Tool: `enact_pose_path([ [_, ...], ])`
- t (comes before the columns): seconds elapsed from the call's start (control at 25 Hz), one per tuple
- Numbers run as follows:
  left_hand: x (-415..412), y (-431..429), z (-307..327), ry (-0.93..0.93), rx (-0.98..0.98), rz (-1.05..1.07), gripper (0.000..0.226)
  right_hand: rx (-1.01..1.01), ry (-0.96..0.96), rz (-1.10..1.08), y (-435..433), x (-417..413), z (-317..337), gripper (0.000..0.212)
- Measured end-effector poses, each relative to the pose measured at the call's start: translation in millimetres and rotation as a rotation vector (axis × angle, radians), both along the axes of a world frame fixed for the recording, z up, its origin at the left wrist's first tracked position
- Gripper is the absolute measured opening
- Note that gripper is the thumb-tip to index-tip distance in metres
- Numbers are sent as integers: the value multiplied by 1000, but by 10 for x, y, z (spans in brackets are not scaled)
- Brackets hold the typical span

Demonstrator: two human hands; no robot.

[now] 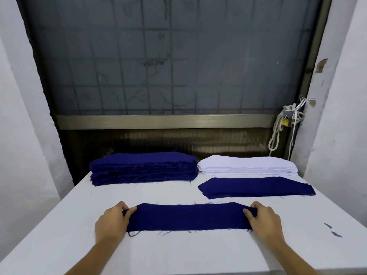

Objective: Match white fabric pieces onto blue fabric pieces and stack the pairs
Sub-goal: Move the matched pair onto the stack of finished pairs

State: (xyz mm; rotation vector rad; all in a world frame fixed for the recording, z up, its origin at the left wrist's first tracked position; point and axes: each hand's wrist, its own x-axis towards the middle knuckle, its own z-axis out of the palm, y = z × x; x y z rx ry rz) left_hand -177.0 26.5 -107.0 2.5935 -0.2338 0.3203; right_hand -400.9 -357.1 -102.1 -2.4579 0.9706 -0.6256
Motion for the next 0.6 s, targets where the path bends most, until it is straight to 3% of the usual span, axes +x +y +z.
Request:
enact_pose_path([
  [0.24, -18, -14, -42, -66, 4, -24, 36, -175, 47, 12, -19, -1, -96, 22],
  [0.6, -62, -67, -31, -122, 69, -36, 19, -182, 16, 39, -41, 10, -157, 12],
])
